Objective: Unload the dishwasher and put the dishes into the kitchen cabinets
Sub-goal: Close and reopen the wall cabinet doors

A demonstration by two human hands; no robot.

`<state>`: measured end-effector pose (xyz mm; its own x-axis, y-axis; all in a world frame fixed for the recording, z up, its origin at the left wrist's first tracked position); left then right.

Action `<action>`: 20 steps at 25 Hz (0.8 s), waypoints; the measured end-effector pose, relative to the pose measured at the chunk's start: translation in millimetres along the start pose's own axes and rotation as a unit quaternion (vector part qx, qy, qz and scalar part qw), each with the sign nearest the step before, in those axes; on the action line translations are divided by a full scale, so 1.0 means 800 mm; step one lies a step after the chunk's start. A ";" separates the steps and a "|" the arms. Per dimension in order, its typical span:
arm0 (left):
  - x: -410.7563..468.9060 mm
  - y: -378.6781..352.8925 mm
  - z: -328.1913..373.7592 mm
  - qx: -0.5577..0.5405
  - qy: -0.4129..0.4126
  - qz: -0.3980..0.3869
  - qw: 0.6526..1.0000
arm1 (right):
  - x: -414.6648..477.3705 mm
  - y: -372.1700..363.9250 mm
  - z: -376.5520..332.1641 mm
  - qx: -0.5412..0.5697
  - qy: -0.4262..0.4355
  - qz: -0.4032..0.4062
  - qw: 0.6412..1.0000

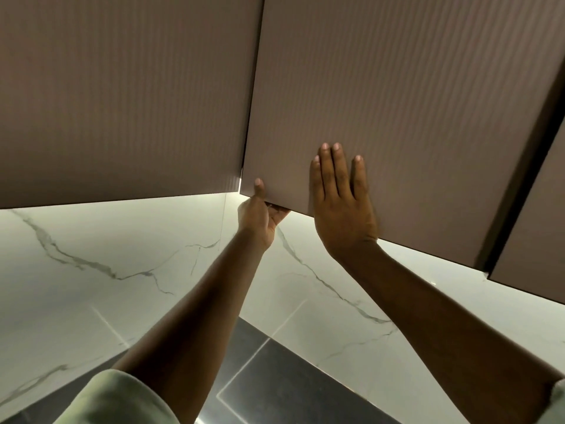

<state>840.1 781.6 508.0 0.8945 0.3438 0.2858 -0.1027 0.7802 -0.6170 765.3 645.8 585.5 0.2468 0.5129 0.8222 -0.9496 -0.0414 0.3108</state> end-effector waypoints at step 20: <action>-0.235 0.052 0.136 0.046 -0.098 0.031 0.994 | -0.047 0.157 -0.031 0.227 -0.006 0.048 0.973</action>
<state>620.3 806.1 508.2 0.7838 0.4816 0.3920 -0.2034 0.7955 -0.5708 632.2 642.3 581.8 0.1668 0.4774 0.8627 -0.7862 -0.4637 0.4086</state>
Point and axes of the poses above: each hand's wrist, its own x-axis towards the middle knuckle, its own y-axis out of the back of the hand, z = x × y, the point moved 9 cm from there along x, towards the middle knuckle, and after that the axes turned 13 degrees about x, right-handed, at the moved point
